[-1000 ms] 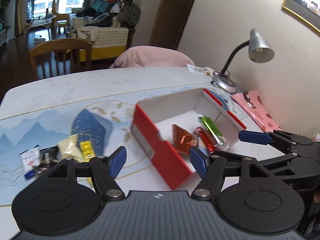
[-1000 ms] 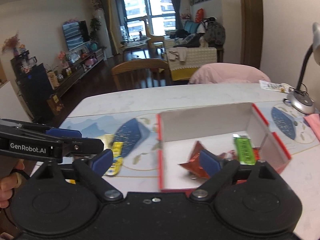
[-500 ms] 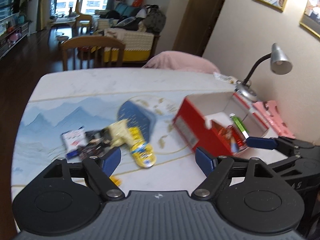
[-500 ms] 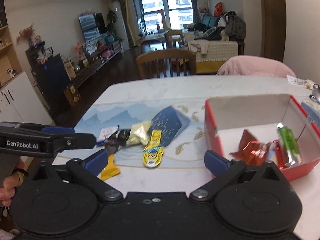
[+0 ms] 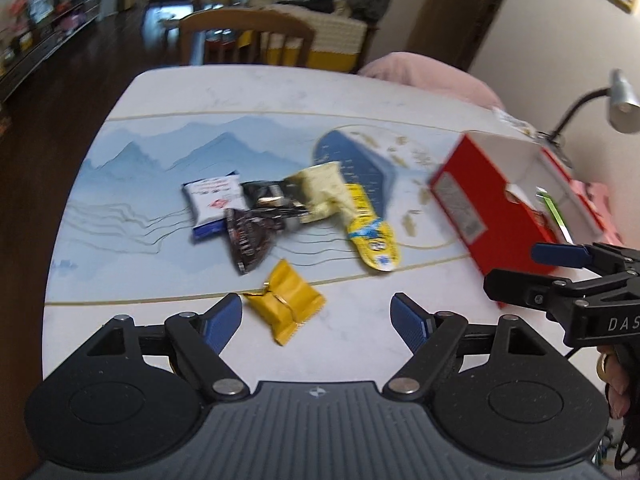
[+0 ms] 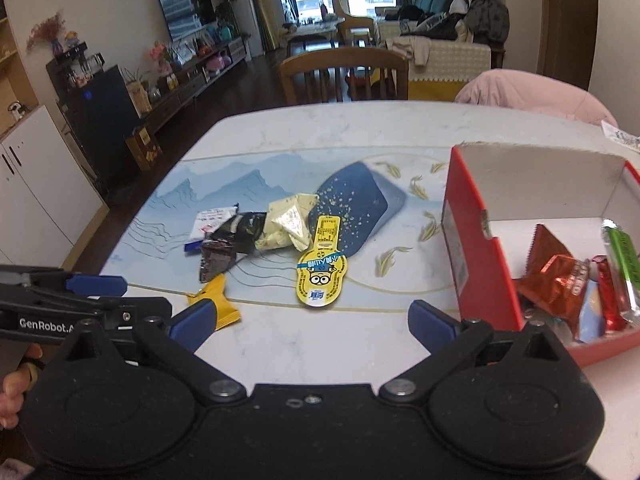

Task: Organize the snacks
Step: 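Withdraw both tools from the box back toward the snack pile, then grasp the yellow square wrapper with the left gripper while the right grasps the Minions pouch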

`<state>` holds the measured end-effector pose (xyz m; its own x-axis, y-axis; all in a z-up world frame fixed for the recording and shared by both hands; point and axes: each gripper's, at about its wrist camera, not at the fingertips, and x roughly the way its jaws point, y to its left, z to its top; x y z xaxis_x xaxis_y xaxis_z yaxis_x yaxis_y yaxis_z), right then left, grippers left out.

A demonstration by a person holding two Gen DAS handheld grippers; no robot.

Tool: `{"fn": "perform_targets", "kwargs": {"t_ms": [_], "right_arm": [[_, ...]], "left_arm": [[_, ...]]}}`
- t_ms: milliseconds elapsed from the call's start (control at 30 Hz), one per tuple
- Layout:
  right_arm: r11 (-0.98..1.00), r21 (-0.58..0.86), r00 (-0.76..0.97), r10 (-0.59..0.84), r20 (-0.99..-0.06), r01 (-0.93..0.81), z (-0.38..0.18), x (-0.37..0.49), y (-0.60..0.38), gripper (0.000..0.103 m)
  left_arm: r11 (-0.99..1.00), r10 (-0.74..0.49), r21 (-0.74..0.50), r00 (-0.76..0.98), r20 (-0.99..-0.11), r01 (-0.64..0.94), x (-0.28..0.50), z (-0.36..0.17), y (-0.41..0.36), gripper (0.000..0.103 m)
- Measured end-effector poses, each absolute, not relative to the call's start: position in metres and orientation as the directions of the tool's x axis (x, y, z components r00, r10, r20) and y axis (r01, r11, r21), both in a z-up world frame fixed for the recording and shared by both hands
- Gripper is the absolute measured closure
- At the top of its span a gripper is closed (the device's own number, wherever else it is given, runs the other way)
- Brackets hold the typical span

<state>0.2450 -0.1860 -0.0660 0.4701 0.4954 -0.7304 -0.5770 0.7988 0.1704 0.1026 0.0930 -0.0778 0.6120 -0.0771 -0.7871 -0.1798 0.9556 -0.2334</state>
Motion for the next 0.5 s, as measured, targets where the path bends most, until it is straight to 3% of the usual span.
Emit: {"fn": "perform_targets", "kwargs": {"t_ms": [500], "right_arm": [[0.766, 0.069, 0.400, 0.407, -0.821, -0.639, -0.120, 0.318, -0.126, 0.013]], "left_arm": [[0.891, -0.048, -0.253, 0.478, -0.877, -0.377, 0.152, -0.126, 0.096, 0.022]]}}
